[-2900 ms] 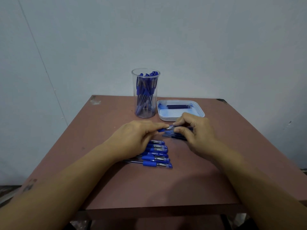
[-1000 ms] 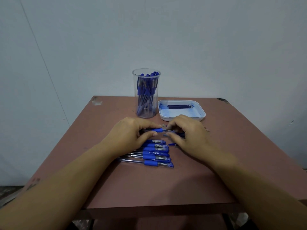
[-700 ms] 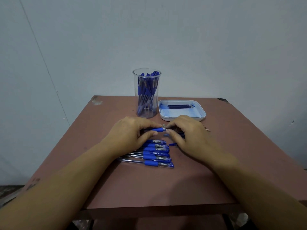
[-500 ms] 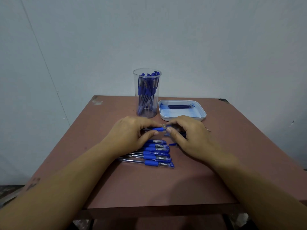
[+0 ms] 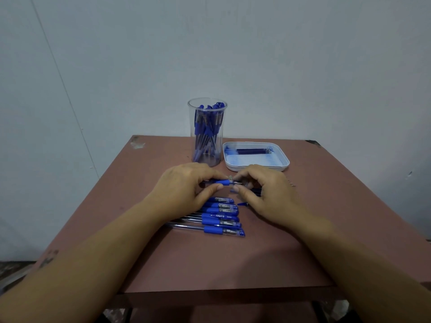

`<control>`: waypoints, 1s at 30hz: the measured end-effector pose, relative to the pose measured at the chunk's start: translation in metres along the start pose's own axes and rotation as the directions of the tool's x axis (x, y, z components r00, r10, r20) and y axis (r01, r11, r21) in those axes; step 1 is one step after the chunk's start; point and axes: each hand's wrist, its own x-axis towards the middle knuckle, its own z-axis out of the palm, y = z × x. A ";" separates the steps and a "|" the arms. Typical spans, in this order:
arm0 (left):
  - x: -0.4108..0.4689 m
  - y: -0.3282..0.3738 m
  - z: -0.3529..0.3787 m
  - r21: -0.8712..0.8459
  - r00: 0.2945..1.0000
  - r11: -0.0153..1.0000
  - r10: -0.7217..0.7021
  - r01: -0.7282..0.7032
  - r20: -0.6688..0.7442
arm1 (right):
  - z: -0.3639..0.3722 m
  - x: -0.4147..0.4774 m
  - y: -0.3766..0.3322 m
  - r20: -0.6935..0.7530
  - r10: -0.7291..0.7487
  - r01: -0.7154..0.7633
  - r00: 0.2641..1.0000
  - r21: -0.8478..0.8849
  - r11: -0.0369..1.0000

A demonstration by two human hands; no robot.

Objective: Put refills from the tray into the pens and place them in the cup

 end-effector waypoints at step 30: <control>0.000 -0.010 -0.006 0.013 0.994 0.994 -0.106 0.106 0.019 | -0.012 0.002 0.009 0.397 0.059 0.034 0.916 -0.222 0.975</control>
